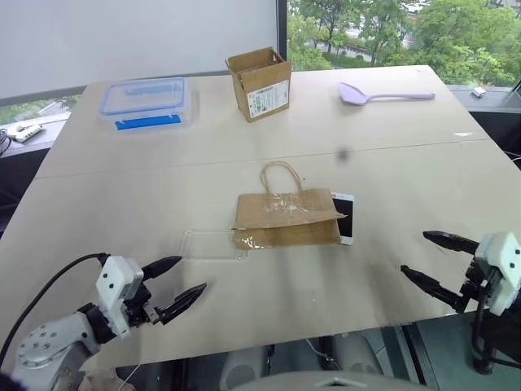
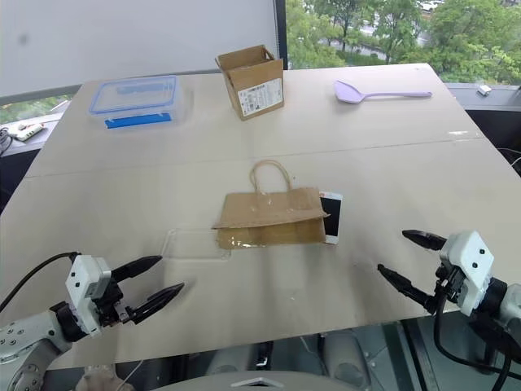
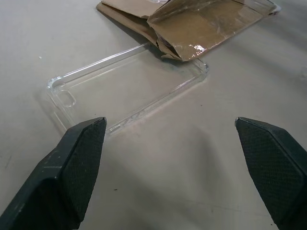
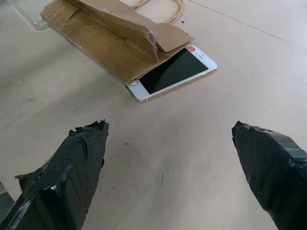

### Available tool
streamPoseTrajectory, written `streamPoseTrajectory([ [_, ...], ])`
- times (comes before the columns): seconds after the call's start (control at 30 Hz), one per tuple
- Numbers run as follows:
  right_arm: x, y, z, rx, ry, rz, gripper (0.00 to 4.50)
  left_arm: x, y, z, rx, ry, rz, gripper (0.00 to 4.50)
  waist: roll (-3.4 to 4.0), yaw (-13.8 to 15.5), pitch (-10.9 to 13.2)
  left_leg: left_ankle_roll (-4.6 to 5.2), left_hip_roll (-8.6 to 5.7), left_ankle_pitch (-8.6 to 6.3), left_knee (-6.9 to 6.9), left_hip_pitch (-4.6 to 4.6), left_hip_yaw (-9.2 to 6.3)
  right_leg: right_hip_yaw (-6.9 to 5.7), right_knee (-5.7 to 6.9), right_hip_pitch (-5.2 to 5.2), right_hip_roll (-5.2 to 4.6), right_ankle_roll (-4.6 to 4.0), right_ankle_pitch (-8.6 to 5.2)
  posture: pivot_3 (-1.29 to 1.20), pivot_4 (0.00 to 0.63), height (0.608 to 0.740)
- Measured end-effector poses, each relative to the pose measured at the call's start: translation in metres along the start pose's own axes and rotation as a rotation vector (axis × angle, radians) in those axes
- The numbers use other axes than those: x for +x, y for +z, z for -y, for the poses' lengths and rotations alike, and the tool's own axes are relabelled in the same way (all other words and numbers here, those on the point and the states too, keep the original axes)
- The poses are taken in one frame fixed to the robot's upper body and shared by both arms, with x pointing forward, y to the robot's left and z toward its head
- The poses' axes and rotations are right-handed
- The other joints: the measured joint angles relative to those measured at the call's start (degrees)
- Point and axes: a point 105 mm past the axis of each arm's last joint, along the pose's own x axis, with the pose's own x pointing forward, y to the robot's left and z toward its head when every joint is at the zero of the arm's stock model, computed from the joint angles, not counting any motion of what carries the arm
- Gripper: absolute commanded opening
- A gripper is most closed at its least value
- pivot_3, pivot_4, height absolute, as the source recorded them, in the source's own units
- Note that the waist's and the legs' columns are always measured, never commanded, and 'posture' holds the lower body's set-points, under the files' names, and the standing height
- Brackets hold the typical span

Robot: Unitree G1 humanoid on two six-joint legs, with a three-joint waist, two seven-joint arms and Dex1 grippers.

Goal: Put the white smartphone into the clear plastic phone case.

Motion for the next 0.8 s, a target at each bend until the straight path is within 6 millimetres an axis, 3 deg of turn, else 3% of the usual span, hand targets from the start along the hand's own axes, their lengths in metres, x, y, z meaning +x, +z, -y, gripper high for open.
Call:
streamPoseTrajectory([
  [0.07, 0.0, 0.0, 0.0, 0.0, 0.0, 0.003, 4.5, 0.002, 0.002, -0.001, 0.012, -0.002, 0.007, 4.45, 0.01, 0.01, 0.01, 0.0, 0.0, 0.0, 0.0, 0.0, -0.01, -0.01, 0.0, 0.0, 0.0, 0.0, 0.0, 0.0, 0.15, 0.74],
  [0.13, 0.006, 0.009, -0.003, -0.014, 0.017, 0.046, 4.5, 0.019, 0.017, -0.003, 0.085, -0.036, 0.061, 4.45, 0.08, 0.44, 0.05, 0.0, -0.01, 0.0, 0.02, -0.02, -0.05, -0.06, 0.0, 0.01, 0.01, 0.0, 0.0, 0.0, 0.15, 0.74],
  [0.17, 0.014, 0.028, -0.012, -0.056, 0.065, 0.111, 4.5, 0.033, 0.033, 0.0, 0.185, -0.077, 0.109, 4.45, 0.09, 0.68, 0.05, 0.0, -0.01, 0.01, 0.03, -0.02, -0.06, -0.07, 0.0, 0.01, 0.03, 0.0, 0.01, 0.0, 0.15, 0.74],
  [0.27, 0.019, 0.05, -0.03, -0.1, 0.145, 0.18, 4.5, 0.044, 0.044, 0.012, 0.314, -0.134, 0.122, 4.45, 0.03, 0.83, -0.01, 0.0, 0.01, 0.0, 0.0, 0.01, 0.03, -0.01, -0.01, 0.03, 0.05, 0.0, 0.01, 0.0, 0.15, 0.74],
  [0.37, 0.019, 0.049, -0.042, -0.072, 0.196, 0.165, 4.5, 0.054, 0.046, 0.015, 0.374, -0.152, 0.094, 4.45, 0.03, 1.15, 0.0, 0.08, 0.0, -0.06, -0.06, -0.1, 0.02, -0.03, -0.21, 0.03, 0.08, -0.18, 0.13, 0.0, 0.15, 0.74],
  [0.5, 0.018, 0.051, -0.056, -0.066, 0.251, 0.154, 4.5, 0.069, 0.063, 0.018, 0.478, -0.181, 0.107, 4.45, 0.02, 1.5, 0.01, 0.14, -0.03, -0.09, -0.05, -0.15, -0.06, -0.11, -0.4, 0.17, 0.08, -0.18, 0.14, 0.0, 0.15, 0.74],
  [0.7, 0.014, 0.048, -0.06, -0.053, 0.257, 0.137, 4.5, 0.1, 0.088, 0.009, 0.566, -0.193, 0.131, 4.45, 0.03, 1.33, 0.0, 0.15, -0.03, -0.09, 0.0, -0.04, -0.08, -0.17, -0.49, 0.35, 0.16, 0.03, 0.03, 0.0, 0.15, 0.74],
  [0.8, 0.013, 0.047, -0.061, -0.047, 0.251, 0.131, 4.5, 0.11, 0.083, 0.004, 0.565, -0.197, 0.102, 3.71, 0.03, 1.05, 0.0, 0.15, -0.02, -0.09, -0.03, -0.03, -0.09, -0.11, -0.49, 0.34, 0.23, 0.03, 0.04, 0.0, 0.15, 0.74],
])
